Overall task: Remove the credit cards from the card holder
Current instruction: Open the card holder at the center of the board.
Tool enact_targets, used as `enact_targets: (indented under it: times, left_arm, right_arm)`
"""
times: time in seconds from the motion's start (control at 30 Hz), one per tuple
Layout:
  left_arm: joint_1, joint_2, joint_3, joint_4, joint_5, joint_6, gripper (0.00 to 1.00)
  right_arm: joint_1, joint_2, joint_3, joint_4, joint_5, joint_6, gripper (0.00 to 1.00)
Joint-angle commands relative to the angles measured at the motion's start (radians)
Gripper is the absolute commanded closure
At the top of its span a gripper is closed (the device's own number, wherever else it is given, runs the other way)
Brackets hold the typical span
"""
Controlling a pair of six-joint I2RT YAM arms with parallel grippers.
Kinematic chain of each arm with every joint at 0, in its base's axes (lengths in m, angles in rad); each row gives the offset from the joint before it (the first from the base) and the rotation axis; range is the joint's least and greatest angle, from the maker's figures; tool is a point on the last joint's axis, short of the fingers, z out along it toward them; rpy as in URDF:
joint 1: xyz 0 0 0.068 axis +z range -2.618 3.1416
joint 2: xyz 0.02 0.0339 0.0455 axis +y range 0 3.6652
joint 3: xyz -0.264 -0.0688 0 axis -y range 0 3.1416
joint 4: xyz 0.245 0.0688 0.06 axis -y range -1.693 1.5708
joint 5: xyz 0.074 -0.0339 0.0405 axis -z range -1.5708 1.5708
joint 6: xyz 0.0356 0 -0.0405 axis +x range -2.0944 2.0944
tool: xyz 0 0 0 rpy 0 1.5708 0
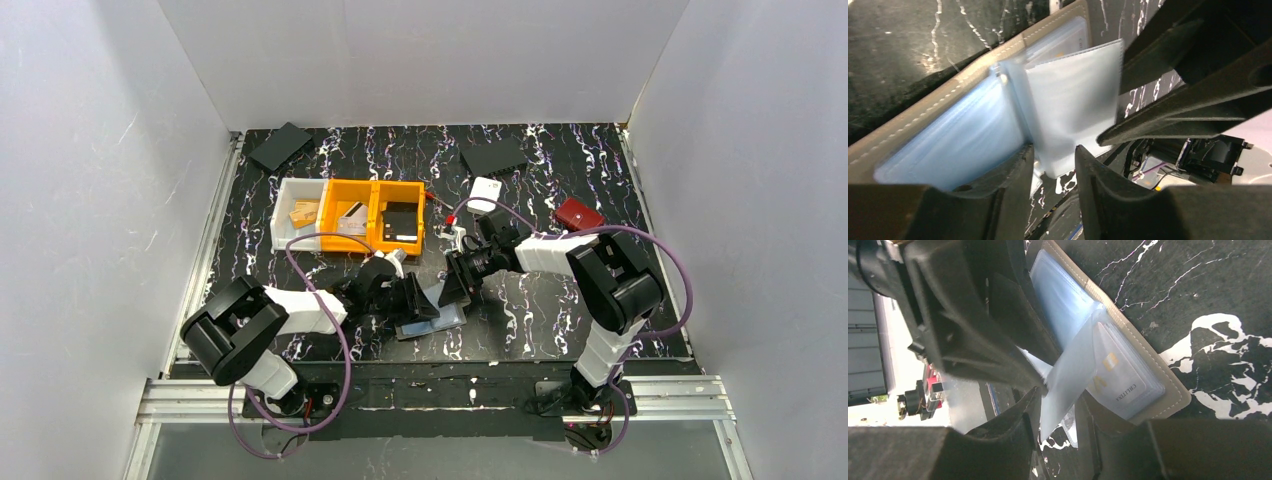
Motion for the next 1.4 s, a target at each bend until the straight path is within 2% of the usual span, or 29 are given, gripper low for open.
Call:
enact_targets:
  times: [0.0, 0.17, 0.33, 0.5, 0.6, 0.67, 0.7, 0.8, 0.93, 1.0, 1.17, 1.37]
  left_arm:
    - [-0.007, 0.0, -0.029, -0.042, -0.002, 0.026, 0.53]
    - [-0.005, -0.106, -0.072, -0.023, 0.019, 0.06, 0.31]
    - [0.008, -0.313, -0.163, -0.094, -0.013, 0.067, 0.28]
    - [0.018, -0.587, -0.19, -0.363, -0.119, 0.092, 0.24]
    - [0.023, -0.785, -0.169, -0.575, -0.207, 0.12, 0.13]
    - [0.027, -0.908, -0.155, -0.678, -0.248, 0.127, 0.02]
    - [0.029, -0.967, -0.15, -0.717, -0.261, 0.127, 0.02]
    - [0.034, -1.086, -0.137, -0.787, -0.263, 0.118, 0.02]
    - [0.034, -1.13, -0.151, -0.698, -0.127, 0.114, 0.02]
    - [0.034, -1.118, -0.165, -0.611, -0.05, 0.1, 0.04]
    - [0.033, -1.047, -0.169, -0.449, 0.029, 0.099, 0.09]
    - [0.033, -0.954, -0.146, -0.362, 0.029, 0.105, 0.26]
  right_arm:
    - [-0.003, 0.02, -0.013, 0.03, -0.002, 0.019, 0.6]
    - [-0.003, 0.044, -0.008, 0.099, -0.077, 0.077, 0.6]
    - [0.019, 0.082, 0.071, 0.0, -0.109, 0.04, 0.6]
    - [0.069, 0.091, 0.151, -0.142, -0.085, -0.054, 0.6]
    - [0.114, 0.086, 0.216, -0.249, -0.041, -0.136, 0.6]
    - [0.152, 0.095, 0.258, -0.309, -0.008, -0.176, 0.6]
    - [0.171, 0.104, 0.278, -0.332, 0.015, -0.188, 0.59]
    - [0.23, 0.142, 0.327, -0.384, 0.104, -0.209, 0.56]
    - [0.273, 0.211, 0.383, -0.412, 0.123, -0.221, 0.51]
    - [0.283, 0.225, 0.41, -0.423, 0.096, -0.231, 0.51]
    - [0.281, 0.2, 0.45, -0.49, -0.015, -0.316, 0.45]
    - [0.232, 0.127, 0.456, -0.619, -0.098, -0.497, 0.39]
